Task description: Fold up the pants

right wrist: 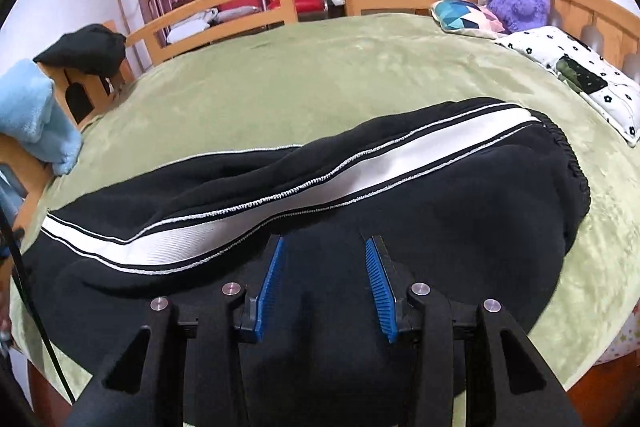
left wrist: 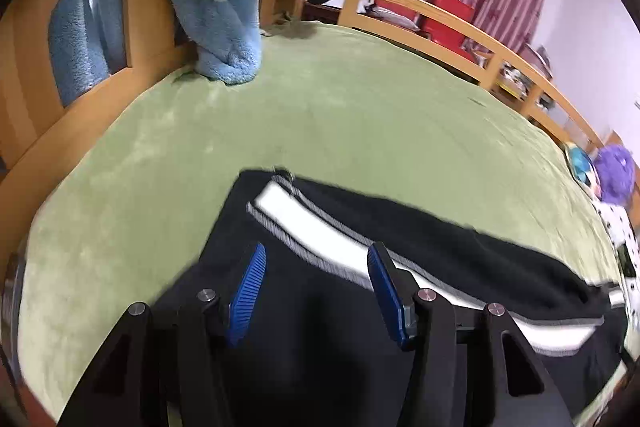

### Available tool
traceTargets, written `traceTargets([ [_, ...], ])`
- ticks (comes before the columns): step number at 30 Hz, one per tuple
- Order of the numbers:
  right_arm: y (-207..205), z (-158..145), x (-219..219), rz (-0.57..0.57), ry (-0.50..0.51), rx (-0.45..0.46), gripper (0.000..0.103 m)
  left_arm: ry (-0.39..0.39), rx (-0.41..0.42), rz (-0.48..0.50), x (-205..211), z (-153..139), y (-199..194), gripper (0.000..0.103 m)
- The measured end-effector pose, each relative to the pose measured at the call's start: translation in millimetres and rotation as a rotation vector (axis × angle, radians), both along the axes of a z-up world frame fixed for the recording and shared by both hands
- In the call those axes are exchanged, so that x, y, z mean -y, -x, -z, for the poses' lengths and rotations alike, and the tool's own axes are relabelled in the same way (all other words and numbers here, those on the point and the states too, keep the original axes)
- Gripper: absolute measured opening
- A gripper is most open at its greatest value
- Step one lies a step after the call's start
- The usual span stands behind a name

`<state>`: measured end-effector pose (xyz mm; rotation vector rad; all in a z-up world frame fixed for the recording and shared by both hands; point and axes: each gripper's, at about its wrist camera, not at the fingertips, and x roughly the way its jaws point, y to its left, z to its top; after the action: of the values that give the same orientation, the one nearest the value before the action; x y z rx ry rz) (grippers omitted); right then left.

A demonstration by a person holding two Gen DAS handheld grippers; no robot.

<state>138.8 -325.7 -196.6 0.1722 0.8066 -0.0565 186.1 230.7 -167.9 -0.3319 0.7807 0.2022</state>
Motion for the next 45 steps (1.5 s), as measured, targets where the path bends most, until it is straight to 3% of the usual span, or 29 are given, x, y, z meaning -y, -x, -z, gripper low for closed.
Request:
traceTargets([
  [9,-19,20,11,0.045,-0.027,-0.062,0.042,-0.094,-0.128,-0.026,-28,33,-75,0.049],
  [13,-27,28,11,0.057,-0.031,-0.091,0.042,-0.032,-0.192,-0.012,-33,53,-92,0.049],
  [14,-29,30,10,0.057,-0.033,-0.096,0.042,-0.019,-0.21,0.009,-31,58,-94,0.045],
  [16,-32,32,9,0.058,-0.035,-0.1,0.042,-0.071,-0.219,0.039,-22,61,-95,0.03],
  [18,-36,34,6,0.057,-0.035,-0.103,0.042,-0.088,-0.208,0.083,-15,56,-93,0.016],
  [20,-39,33,5,0.056,-0.037,-0.102,0.042,-0.053,-0.143,0.064,-21,41,-84,0.015],
  [21,-40,34,5,0.056,-0.038,-0.1,0.042,0.005,-0.079,0.043,-33,28,-75,0.014],
  [25,-38,29,5,0.062,-0.033,-0.084,0.042,0.078,0.067,-0.121,-80,-1,-49,0.014],
  [26,-37,27,6,0.064,-0.029,-0.08,0.042,0.112,0.076,-0.165,-91,2,-47,0.015],
  [28,-36,26,8,0.063,-0.026,-0.076,0.042,0.137,0.016,-0.182,-94,18,-56,0.015],
  [31,-35,25,13,0.073,-0.029,-0.079,0.042,0.023,-0.091,-0.185,-72,37,-71,0.021],
  [34,-32,21,28,0.097,-0.025,-0.079,0.042,-0.054,-0.133,-0.211,-55,34,-71,0.036],
  [36,-25,14,43,0.135,-0.005,-0.059,0.043,-0.052,-0.104,-0.185,-46,22,-66,0.063],
  [37,-23,13,51,0.151,0.005,-0.051,0.047,-0.051,-0.091,-0.178,-43,17,-62,0.067],
  [40,-10,6,89,0.263,0.051,-0.017,0.065,-0.066,-0.048,-0.145,-22,0,-54,0.07],
  [42,-4,8,120,0.355,0.05,-0.02,0.069,-0.057,-0.036,-0.119,-6,-7,-52,0.074],
  [45,1,22,170,0.44,-0.11,-0.013,0.07,0.0,-0.024,-0.072,18,-7,-52,0.074],
])
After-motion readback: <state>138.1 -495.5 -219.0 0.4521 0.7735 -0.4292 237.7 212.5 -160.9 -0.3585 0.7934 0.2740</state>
